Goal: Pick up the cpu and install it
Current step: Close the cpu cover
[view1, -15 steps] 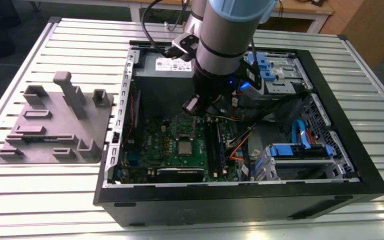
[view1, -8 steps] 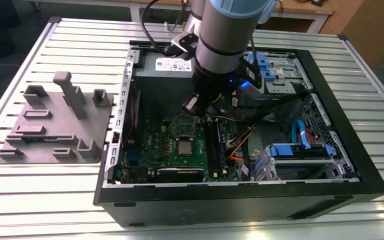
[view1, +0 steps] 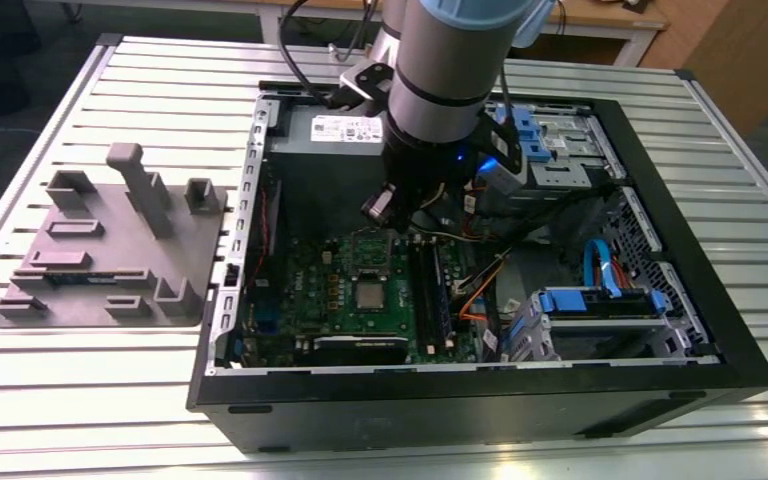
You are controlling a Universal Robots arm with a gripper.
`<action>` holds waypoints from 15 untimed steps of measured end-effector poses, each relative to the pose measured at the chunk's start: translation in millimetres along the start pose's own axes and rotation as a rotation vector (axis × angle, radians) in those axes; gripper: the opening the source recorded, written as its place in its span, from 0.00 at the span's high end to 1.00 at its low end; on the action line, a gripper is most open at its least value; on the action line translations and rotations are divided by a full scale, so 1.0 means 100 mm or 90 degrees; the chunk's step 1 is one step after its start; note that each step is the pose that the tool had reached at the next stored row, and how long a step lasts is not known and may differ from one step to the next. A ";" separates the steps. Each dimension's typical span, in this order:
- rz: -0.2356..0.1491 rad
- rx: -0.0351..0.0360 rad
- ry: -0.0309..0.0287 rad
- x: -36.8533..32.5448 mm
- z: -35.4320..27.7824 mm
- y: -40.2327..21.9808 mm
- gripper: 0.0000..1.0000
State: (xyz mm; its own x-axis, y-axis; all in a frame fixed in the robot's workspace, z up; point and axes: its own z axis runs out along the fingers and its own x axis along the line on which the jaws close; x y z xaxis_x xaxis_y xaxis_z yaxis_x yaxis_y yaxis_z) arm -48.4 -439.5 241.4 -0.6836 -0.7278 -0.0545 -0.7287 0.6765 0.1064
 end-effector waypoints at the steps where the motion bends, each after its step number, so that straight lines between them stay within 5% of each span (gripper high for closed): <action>1: 0.000 0.0000 -0.0001 0.001 -0.003 0.001 0.89; 15: -0.004 -0.0004 0.0006 0.003 -0.022 0.006 0.89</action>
State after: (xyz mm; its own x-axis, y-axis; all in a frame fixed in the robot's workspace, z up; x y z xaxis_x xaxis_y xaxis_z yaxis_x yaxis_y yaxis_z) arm -48.9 -439.5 243.6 -0.6787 -0.7324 -0.0542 -0.7332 0.6716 0.1066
